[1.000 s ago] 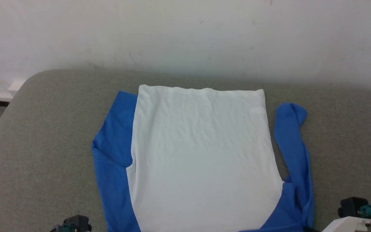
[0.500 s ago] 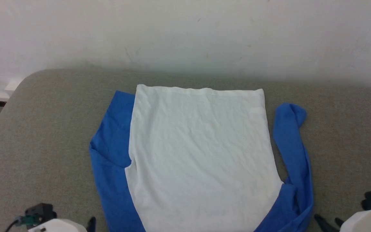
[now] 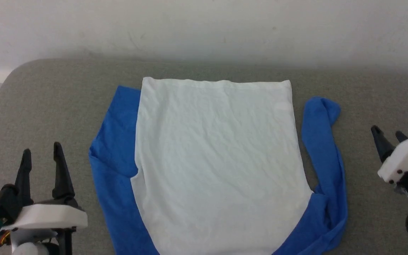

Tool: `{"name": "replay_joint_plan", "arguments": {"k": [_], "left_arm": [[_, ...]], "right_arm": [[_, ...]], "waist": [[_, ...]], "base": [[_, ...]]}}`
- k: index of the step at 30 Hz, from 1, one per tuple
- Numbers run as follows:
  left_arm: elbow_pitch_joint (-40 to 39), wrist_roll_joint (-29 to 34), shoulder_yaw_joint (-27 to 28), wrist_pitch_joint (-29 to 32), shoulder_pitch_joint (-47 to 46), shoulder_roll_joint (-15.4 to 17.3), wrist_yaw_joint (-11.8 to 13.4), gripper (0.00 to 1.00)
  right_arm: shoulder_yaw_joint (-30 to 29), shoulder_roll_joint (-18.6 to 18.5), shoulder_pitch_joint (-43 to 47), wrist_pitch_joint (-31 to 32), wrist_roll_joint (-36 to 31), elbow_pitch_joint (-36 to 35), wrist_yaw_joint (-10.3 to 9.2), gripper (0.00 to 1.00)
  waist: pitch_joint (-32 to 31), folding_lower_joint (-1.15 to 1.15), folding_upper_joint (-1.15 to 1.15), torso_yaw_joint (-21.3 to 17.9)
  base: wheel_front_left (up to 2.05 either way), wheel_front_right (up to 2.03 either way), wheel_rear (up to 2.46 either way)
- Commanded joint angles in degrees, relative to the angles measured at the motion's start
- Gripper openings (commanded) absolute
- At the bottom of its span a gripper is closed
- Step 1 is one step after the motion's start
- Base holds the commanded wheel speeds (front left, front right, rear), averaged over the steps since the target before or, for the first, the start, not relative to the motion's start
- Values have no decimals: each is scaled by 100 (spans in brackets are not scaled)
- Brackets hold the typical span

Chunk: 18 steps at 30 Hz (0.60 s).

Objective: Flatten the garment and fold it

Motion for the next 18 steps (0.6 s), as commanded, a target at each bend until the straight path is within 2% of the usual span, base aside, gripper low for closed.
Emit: {"name": "replay_joint_plan", "arguments": {"k": [1, 5, 11, 18], "left_arm": [[26, 149, -23, -111, -180, -78, -90, 100], [-76, 589, -40, -194, -482, -311, -333, 100], [-193, 1052, 130, -199, -757, -883, -727, 100], [-22, 1359, 308, -200, -941, -1381, -1153, 100]], "right_arm": [[66, 14, -314, -32, -167, 213, -5, 100], [251, 14, -1246, 71, -768, 994, -5, 100], [422, -66, -2380, 502, -1631, 2096, -5, 100], [544, -177, -2955, 905, -2486, 3046, -5, 100]], "waist": [[260, -1, 0, 10], [620, -1, 0, 85], [1156, -1, 0, 284], [1517, -1, 0, 489]], "base": [[0, 0, 0], [0, 0, 0], [0, 0, 0], [0, 0, 0]]}}
